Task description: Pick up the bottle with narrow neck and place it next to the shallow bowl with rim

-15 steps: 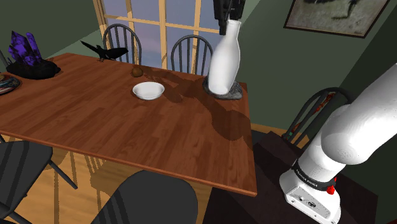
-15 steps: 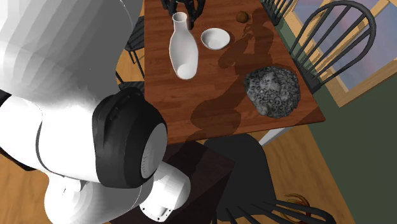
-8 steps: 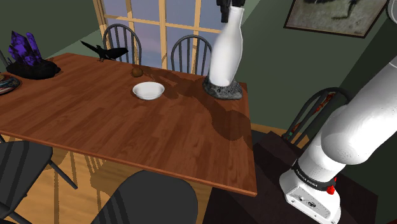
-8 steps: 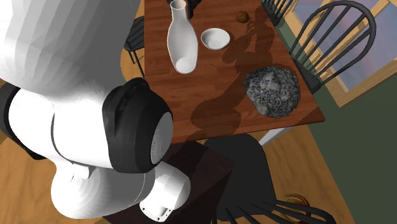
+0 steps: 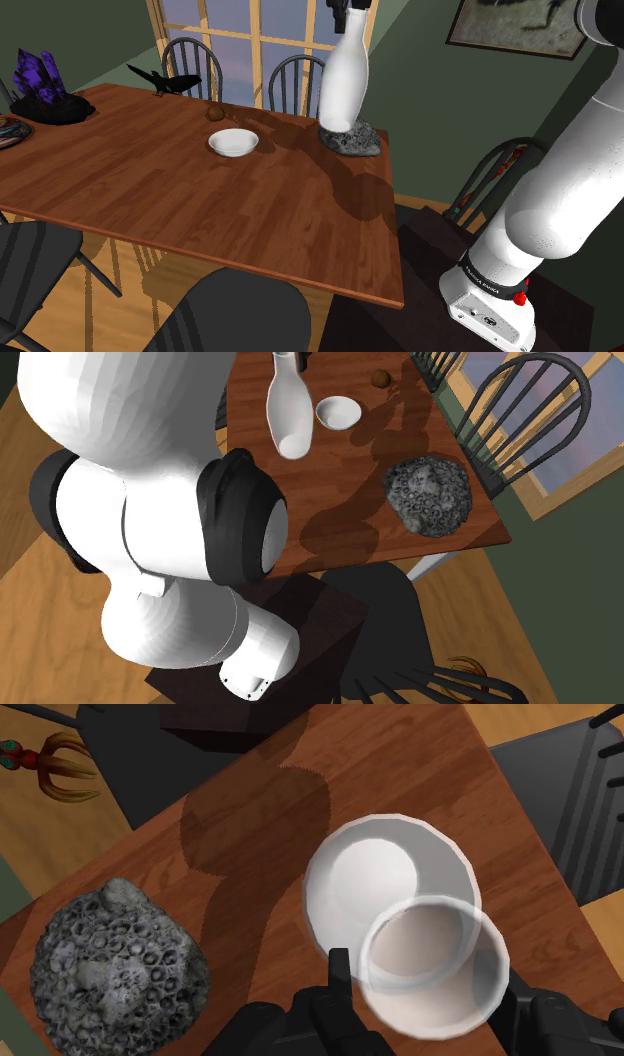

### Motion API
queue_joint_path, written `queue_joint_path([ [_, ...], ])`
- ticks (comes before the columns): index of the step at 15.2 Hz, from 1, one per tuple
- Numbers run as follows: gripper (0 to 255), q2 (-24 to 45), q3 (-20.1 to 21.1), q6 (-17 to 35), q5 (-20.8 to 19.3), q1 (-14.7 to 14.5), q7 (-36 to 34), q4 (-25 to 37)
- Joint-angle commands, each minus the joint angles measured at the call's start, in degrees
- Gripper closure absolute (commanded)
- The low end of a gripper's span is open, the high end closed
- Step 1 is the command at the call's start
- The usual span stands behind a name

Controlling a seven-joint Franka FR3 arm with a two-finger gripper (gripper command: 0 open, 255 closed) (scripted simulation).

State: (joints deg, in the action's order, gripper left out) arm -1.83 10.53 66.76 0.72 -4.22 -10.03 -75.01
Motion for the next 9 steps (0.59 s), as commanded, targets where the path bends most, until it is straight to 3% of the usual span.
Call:
queue_joint_path([
  [1,255,2.73,0.14,2.1,-0.51,-0.11,-0.1,0.64],
  [9,255,15.25,0.76,8.42,-2.84,-1.4,-1.36,6.62],
])
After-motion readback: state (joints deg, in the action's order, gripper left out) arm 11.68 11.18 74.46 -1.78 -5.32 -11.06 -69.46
